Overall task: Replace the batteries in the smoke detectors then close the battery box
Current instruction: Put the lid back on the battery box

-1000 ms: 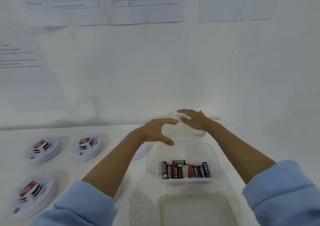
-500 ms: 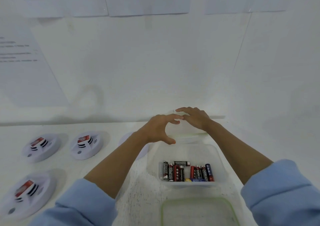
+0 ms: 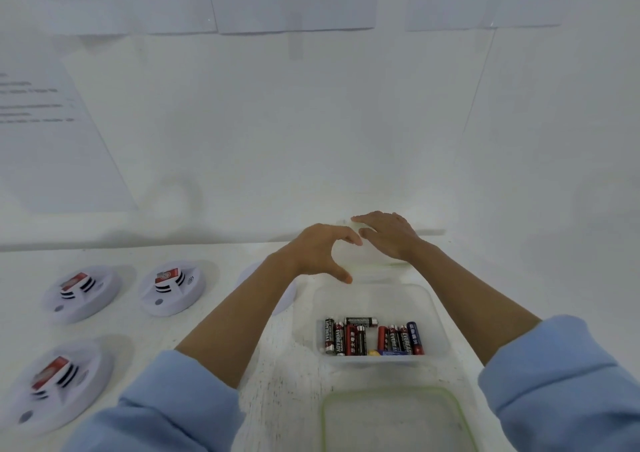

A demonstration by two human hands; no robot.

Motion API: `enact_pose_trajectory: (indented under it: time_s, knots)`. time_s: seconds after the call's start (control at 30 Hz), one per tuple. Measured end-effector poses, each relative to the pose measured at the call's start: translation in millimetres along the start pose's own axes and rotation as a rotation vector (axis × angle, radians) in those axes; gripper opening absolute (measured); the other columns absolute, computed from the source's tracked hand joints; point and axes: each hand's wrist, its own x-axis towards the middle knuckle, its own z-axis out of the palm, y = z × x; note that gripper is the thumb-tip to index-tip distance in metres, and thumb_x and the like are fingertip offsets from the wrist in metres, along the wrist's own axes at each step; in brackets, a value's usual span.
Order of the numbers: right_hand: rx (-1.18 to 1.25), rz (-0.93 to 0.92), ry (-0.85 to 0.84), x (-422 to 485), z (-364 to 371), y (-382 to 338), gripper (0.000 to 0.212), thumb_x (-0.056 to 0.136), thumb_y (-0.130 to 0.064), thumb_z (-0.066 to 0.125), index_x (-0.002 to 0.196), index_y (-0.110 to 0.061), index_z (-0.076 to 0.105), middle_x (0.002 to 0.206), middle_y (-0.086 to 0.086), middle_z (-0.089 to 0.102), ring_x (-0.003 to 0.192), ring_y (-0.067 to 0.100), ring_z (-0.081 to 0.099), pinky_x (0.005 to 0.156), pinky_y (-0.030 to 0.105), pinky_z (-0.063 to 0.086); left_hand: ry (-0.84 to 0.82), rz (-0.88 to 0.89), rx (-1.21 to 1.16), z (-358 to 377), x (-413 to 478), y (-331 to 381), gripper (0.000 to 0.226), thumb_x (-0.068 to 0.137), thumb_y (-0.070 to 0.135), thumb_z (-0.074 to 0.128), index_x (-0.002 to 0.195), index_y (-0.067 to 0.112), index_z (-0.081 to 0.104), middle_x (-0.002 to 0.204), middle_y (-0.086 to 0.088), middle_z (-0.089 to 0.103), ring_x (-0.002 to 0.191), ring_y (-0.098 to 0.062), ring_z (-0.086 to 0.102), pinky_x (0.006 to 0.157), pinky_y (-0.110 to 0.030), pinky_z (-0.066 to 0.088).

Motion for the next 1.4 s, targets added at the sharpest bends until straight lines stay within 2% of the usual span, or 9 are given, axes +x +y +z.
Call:
enact_pose_trajectory:
  time_s: [0.13, 0.23, 0.33, 0.63, 0.93, 1.03, 1.17, 1.3, 1.4]
  knots:
    - [0.007, -0.035, 0.056, -15, -8, -3, 0.043, 0.099, -0.027, 0.034, 0.141, -0.025, 0.032, 0.154, -0.005, 0.023, 0.142, 0.010, 0.017, 0.116, 0.033, 0.000, 0.032, -0.045, -0.119, 0, -8, 9, 0.045, 0.080, 0.033, 0.070, 0.121, 0.023, 0.057, 0.130, 0.003, 0.055, 0.124, -0.013, 0.044, 0.102, -0.026, 0.032]
    - [0.104, -0.055, 0.040, -35, -15, -8, 0.040, 0.097, -0.021, 0.039, 0.138, -0.022, 0.038, 0.151, -0.005, 0.029, 0.139, 0.012, 0.027, 0.115, 0.030, 0.012, 0.092, -0.039, -0.058, 4, -17, 17, 0.041, 0.085, 0.032, 0.064, 0.123, 0.019, 0.055, 0.132, 0.000, 0.053, 0.124, -0.015, 0.045, 0.100, -0.023, 0.031]
    - [0.211, -0.061, 0.011, -63, -16, -11, 0.038, 0.096, -0.019, 0.044, 0.134, -0.022, 0.044, 0.148, -0.006, 0.035, 0.136, 0.015, 0.032, 0.113, 0.032, 0.026, 0.119, -0.047, 0.016, 5, -28, 25, 0.043, 0.087, 0.033, 0.062, 0.126, 0.018, 0.053, 0.134, -0.002, 0.052, 0.124, -0.017, 0.045, 0.105, -0.030, 0.035]
    - [0.185, -0.065, 0.015, -148, -10, -15, 0.038, 0.096, -0.023, 0.045, 0.133, -0.023, 0.044, 0.147, -0.005, 0.036, 0.135, 0.015, 0.034, 0.109, 0.029, 0.026, 0.191, -0.119, 0.084, 23, -88, 54, 0.045, 0.086, 0.034, 0.062, 0.128, 0.020, 0.051, 0.132, -0.004, 0.053, 0.119, -0.021, 0.050, 0.102, -0.041, 0.040]
    - [0.132, -0.093, 0.063, -231, 9, -10, 0.037, 0.093, -0.023, 0.050, 0.129, -0.020, 0.048, 0.144, -0.003, 0.039, 0.131, 0.017, 0.039, 0.104, 0.026, 0.029, 0.279, -0.189, 0.135, 68, -161, 86, 0.037, 0.088, 0.032, 0.059, 0.123, 0.019, 0.054, 0.125, -0.001, 0.056, 0.114, -0.019, 0.052, 0.095, -0.037, 0.042]
    - [0.059, -0.126, 0.125, -254, 19, -8, 0.036, 0.091, -0.014, 0.051, 0.127, -0.013, 0.051, 0.137, 0.004, 0.043, 0.127, 0.020, 0.042, 0.099, 0.027, 0.033, 0.300, -0.187, 0.190, 82, -181, 93, 0.034, 0.089, 0.032, 0.057, 0.120, 0.020, 0.055, 0.125, 0.000, 0.056, 0.116, -0.021, 0.050, 0.093, -0.037, 0.043]
    - [0.043, -0.107, 0.072, -278, 34, 0, 0.047, 0.082, 0.008, 0.044, 0.124, -0.012, 0.053, 0.136, 0.005, 0.042, 0.126, 0.020, 0.040, 0.092, 0.021, 0.031, 0.235, -0.209, 0.187, 99, -200, 94, 0.032, 0.091, 0.023, 0.051, 0.123, 0.021, 0.053, 0.133, 0.000, 0.051, 0.121, -0.020, 0.046, 0.099, -0.039, 0.040]
    - [-0.002, -0.037, -0.111, -289, 43, 13, 0.063, 0.077, 0.015, 0.036, 0.128, -0.018, 0.051, 0.147, -0.003, 0.034, 0.136, 0.017, 0.028, 0.106, 0.024, 0.024, 0.107, -0.253, 0.180, 108, -214, 83, 0.044, 0.087, -0.002, 0.041, 0.123, 0.020, 0.054, 0.135, -0.002, 0.047, 0.125, -0.019, 0.041, 0.101, -0.037, 0.037]
    - [-0.003, -0.016, -0.167, -293, 43, 21, 0.068, 0.076, 0.016, 0.035, 0.131, -0.021, 0.049, 0.149, -0.006, 0.031, 0.138, 0.015, 0.026, 0.108, 0.023, 0.020, 0.040, -0.206, 0.182, 111, -223, 72, 0.058, 0.078, -0.020, 0.035, 0.118, 0.015, 0.058, 0.133, -0.004, 0.047, 0.123, -0.020, 0.040, 0.099, -0.036, 0.038]
